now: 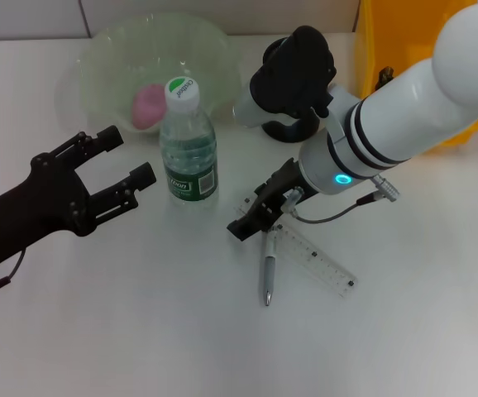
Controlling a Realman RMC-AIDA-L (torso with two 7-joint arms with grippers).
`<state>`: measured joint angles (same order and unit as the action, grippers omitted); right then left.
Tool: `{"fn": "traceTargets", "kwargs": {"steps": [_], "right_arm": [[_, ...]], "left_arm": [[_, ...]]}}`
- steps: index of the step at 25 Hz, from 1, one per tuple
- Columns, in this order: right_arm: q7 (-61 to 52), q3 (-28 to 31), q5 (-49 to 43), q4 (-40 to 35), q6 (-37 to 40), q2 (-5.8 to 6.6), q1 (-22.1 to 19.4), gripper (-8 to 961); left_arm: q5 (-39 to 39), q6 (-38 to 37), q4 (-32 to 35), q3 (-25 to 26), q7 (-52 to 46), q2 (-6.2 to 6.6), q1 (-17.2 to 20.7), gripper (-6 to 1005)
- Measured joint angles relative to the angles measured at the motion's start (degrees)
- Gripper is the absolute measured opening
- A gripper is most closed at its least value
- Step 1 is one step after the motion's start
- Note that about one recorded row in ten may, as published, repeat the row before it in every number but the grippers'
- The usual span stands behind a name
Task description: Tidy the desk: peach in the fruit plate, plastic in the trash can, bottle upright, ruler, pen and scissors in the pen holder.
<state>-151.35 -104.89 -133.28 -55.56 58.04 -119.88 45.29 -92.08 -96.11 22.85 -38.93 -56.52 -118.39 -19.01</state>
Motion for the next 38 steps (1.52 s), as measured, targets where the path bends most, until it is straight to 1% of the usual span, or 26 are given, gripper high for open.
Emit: {"fn": "traceTargets", "kwargs": {"steps": [14, 17, 20, 22, 23, 24, 25, 26, 27, 28, 29, 30, 31, 32, 33, 34, 35, 37, 38], "right_arm": [[0.4, -0.8, 0.5, 0.6, -1.3, 0.0, -0.2, 753], [0.4, -0.8, 0.5, -0.2, -1.3, 0.0, -0.7, 543], [0.5, -0.8, 0.5, -1.3, -1.2, 0.01, -1.2, 445], [0.6, -0.4, 0.2, -4.6, -0.4, 0.37, -3.0, 380], [0.6, -0.4, 0.2, -4.6, -0.4, 0.37, -3.0, 380], [0.7, 0.1, 0.0, -6.4, 0.3, 0.49, -4.0, 379], [1.4, 2.4, -0.8, -10.0, 2.2, 0.62, -6.1, 379], [2.1, 4.1, -1.3, -12.1, 3.4, 0.62, -7.3, 379], [2.8, 5.9, -1.9, -14.0, 4.3, 0.62, -8.3, 379], [2.8, 5.9, -1.9, -14.0, 4.3, 0.62, -8.3, 379], [4.3, 9.8, -2.6, -17.6, 6.3, 0.47, -10.6, 379], [4.3, 9.8, -2.6, -17.6, 6.3, 0.47, -10.6, 379], [5.3, 12.0, -2.9, -19.0, 7.0, 0.44, -11.6, 379], [7.5, 16.6, -2.9, -20.9, 7.9, 0.38, -13.3, 379], [8.5, 19.1, -2.7, -21.5, 7.9, 0.35, -14.2, 379], [8.5, 19.1, -2.7, -21.5, 7.9, 0.35, -14.2, 379], [10.6, 23.5, -2.3, -22.1, 7.0, 0.29, -15.5, 379], [12.4, 26.8, -0.7, -22.2, 4.8, 0.25, -16.3, 379], [12.4, 26.8, -0.7, -22.2, 4.8, 0.25, -16.3, 378]], "left_arm": [[0.0, 0.1, -0.5, 0.1, 0.6, 0.06, 0.1, 798], [0.0, 0.1, -0.5, 0.0, 0.6, 0.09, 0.1, 798], [0.0, 0.1, -0.5, 0.0, 0.6, 0.1, 0.3, 798], [0.2, -0.1, -0.5, 0.1, 0.6, 0.14, 0.5, 798], [0.2, -0.1, -0.5, 0.1, 0.6, 0.14, 0.5, 798], [0.2, -0.2, -0.5, 0.1, 0.6, 0.15, 0.5, 798], [0.2, -0.6, -0.5, 0.2, 0.6, 0.19, 0.5, 798], [0.2, -0.6, -0.5, 0.2, 0.6, 0.19, 0.5, 798], [0.2, -1.0, -0.5, 0.3, 0.5, 0.19, 0.6, 798], [0.2, -1.0, -0.5, 0.3, 0.5, 0.19, 0.6, 798], [0.2, -1.1, -0.5, 0.4, 0.5, 0.2, 0.6, 798], [0.2, -1.1, -0.5, 0.4, 0.4, 0.2, 0.6, 798], [0.2, -1.2, -0.5, 0.4, 0.4, 0.2, 0.6, 798], [0.3, -1.3, -0.5, 0.4, 0.2, 0.18, 0.6, 798], [0.3, -1.3, -0.5, 0.4, 0.2, 0.19, 0.5, 798], [0.3, -1.4, -0.5, 0.4, 0.1, 0.18, 0.5, 798], [0.3, -1.4, -0.5, 0.4, 0.1, 0.18, 0.5, 798], [0.3, -1.5, -0.5, 0.4, 0.1, 0.18, 0.4, 798], [0.3, -1.5, -0.5, 0.4, 0.1, 0.18, 0.4, 799]]}}
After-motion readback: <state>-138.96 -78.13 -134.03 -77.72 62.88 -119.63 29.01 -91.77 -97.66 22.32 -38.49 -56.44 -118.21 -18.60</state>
